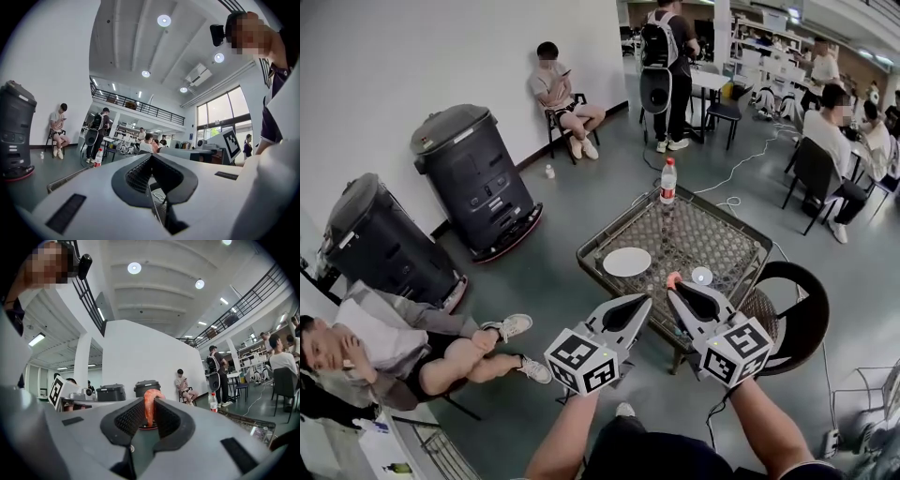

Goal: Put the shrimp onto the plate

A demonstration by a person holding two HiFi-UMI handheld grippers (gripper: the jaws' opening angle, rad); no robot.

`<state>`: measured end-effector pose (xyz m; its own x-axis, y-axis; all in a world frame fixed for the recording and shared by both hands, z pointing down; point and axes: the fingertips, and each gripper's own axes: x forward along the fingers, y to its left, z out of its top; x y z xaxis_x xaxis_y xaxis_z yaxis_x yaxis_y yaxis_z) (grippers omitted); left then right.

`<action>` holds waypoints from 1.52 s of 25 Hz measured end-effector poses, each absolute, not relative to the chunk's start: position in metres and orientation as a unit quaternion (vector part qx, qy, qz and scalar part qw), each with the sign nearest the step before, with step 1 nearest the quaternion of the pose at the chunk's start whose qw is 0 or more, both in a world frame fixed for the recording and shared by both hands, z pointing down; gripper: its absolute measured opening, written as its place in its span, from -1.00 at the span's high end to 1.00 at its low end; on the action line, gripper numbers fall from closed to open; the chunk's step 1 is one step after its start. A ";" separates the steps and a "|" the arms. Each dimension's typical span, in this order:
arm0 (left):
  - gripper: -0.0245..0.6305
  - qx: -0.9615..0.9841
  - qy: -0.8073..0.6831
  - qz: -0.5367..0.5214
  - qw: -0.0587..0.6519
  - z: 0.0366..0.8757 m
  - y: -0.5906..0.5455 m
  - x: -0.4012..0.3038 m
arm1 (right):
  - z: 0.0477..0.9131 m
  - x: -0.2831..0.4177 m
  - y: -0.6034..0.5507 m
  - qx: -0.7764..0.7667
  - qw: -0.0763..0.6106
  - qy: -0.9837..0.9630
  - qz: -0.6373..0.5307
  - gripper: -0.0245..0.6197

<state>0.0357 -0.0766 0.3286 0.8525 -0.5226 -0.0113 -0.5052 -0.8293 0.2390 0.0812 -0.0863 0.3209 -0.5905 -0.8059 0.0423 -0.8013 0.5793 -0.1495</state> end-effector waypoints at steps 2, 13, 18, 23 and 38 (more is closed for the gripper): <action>0.90 0.957 -0.264 -0.038 0.112 0.326 -0.093 0.024 | 0.319 0.070 -0.103 -0.456 0.018 0.887 -0.076 0.73; 0.90 0.962 -0.250 -0.053 0.097 0.313 -0.167 -0.016 | 0.302 0.035 -0.172 -0.470 0.022 0.880 -0.058 0.73; 0.90 0.961 -0.258 -0.047 0.094 0.315 -0.190 -0.027 | 0.303 0.031 -0.197 -0.471 0.023 0.880 -0.054 0.73; 0.90 0.955 -0.278 -0.028 0.096 0.330 -0.214 -0.031 | 0.312 0.038 -0.231 -0.468 0.025 0.881 -0.065 0.73; 0.90 0.926 -0.354 0.033 0.125 0.395 -0.307 -0.048 | 0.390 0.006 -0.342 -0.399 -0.041 0.910 -0.105 0.73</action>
<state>-0.0477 -0.3073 0.3952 0.7472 -0.6476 0.1495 -0.6641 -0.7182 0.2080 0.0064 -0.3419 0.3898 -0.6784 -0.7176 0.1576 -0.7346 0.6597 -0.1587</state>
